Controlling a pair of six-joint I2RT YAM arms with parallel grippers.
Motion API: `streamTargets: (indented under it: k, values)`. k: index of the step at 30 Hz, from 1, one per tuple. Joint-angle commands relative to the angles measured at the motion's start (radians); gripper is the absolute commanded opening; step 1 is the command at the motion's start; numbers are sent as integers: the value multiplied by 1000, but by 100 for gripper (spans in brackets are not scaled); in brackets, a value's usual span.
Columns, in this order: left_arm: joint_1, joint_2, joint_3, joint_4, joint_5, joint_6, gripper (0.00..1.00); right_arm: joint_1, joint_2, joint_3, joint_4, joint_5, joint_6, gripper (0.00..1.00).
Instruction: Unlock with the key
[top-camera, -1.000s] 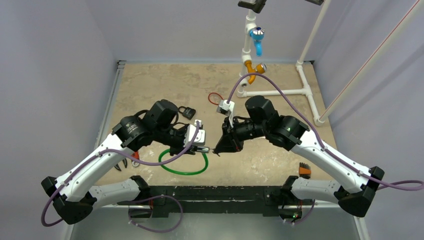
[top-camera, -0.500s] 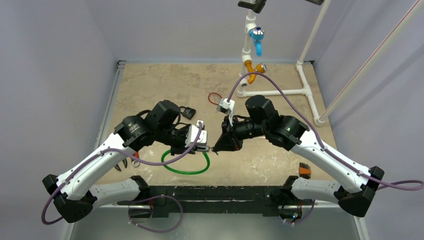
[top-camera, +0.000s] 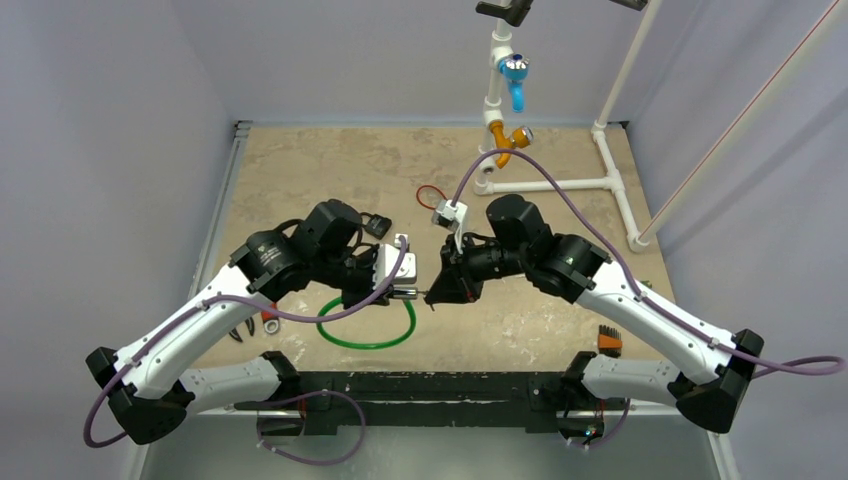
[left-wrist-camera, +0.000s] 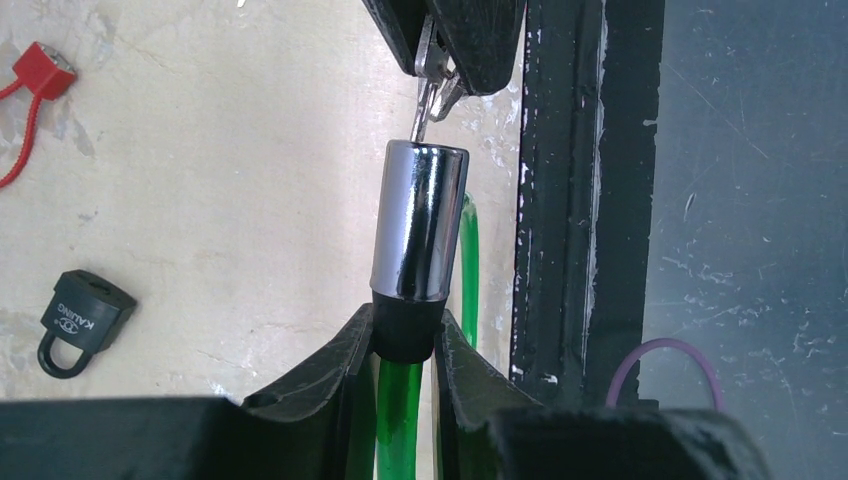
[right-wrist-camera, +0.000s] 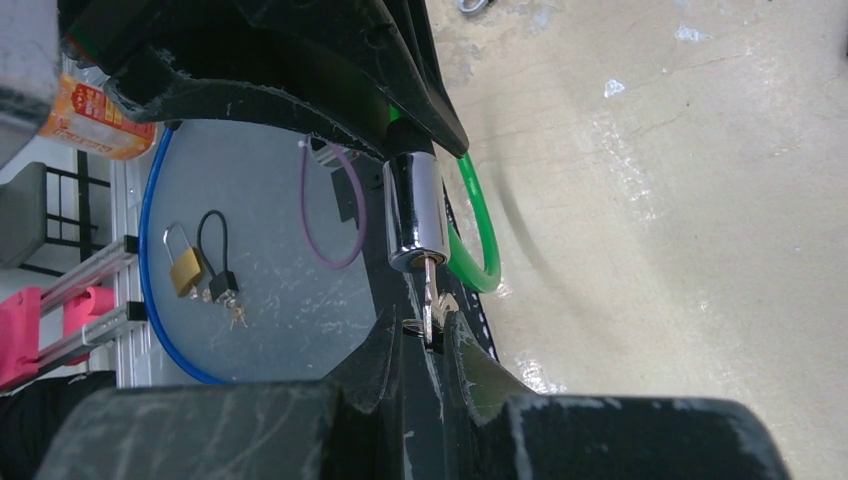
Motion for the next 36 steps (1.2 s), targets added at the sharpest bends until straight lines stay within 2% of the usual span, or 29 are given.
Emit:
streamTargets:
  k: [1,6,10,17,26,27,28,29,31,33,36]
  values:
    - [-21,13,68,166,39,-82,0,32,21,-4,112,-3,29,0]
    - [-63,24,66,160,54,-65,0,61,44,6,124,10,31,0]
    - [-87,14,56,119,116,0,0,66,35,2,124,19,25,0]
    - [-101,11,62,82,140,91,0,65,24,-6,140,-29,27,0]
    - [-98,15,76,114,81,49,0,71,16,-21,160,-53,46,0]
    - [-98,14,76,114,75,47,0,71,15,-19,155,-67,39,10]
    - [-98,14,76,111,68,45,0,71,12,-13,145,-81,27,29]
    - [-97,13,73,106,59,45,0,71,5,-5,131,-78,13,43]
    - [-94,9,68,99,42,43,0,70,-16,16,109,-85,-3,63]
    - [-88,5,64,99,27,40,0,70,-47,21,100,-47,5,73]
    - [-80,3,70,86,12,44,0,70,-77,40,65,10,-8,77]
